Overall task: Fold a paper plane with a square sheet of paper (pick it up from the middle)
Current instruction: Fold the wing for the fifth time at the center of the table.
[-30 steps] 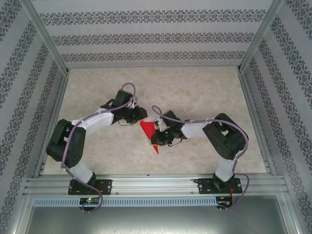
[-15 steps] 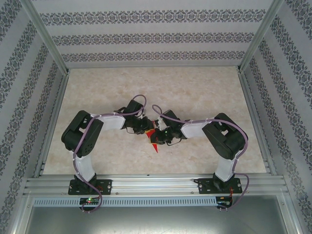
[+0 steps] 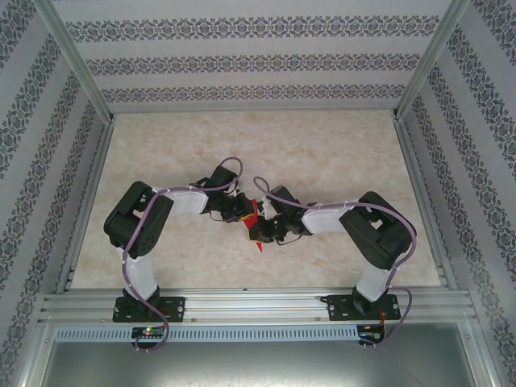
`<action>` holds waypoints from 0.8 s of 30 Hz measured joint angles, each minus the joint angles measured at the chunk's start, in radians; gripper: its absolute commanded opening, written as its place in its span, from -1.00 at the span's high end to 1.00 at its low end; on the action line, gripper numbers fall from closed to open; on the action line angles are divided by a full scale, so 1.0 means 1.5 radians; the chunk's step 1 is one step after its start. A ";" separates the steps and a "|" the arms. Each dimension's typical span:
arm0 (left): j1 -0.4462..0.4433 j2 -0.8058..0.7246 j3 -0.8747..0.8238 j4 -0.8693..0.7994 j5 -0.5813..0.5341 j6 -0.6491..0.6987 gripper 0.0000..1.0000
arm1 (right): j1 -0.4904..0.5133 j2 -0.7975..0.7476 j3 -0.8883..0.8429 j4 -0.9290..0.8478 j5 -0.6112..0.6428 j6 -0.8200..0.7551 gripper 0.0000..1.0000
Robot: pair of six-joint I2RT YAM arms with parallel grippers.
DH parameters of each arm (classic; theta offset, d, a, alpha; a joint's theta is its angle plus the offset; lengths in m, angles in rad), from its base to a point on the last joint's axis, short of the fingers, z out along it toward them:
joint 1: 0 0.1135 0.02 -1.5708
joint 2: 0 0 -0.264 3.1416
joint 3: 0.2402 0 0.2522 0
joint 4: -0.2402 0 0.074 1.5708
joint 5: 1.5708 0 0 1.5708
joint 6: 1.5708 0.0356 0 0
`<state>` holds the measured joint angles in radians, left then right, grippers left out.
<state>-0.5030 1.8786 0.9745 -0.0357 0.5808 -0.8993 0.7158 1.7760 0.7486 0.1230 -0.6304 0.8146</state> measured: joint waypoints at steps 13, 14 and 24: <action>0.004 0.000 -0.013 0.021 0.019 -0.015 0.64 | 0.020 -0.087 -0.140 0.109 0.008 0.025 0.91; 0.004 0.000 -0.013 0.022 0.020 -0.015 0.64 | 0.026 -0.096 -0.149 0.101 0.008 0.029 0.91; 0.005 0.000 -0.016 0.027 0.022 -0.015 0.64 | 0.026 -0.186 -0.100 -0.056 0.046 0.020 0.93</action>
<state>-0.4957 1.8782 0.9508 0.0044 0.6144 -0.9215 0.7544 1.4967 0.5980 0.0391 -0.5621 0.8444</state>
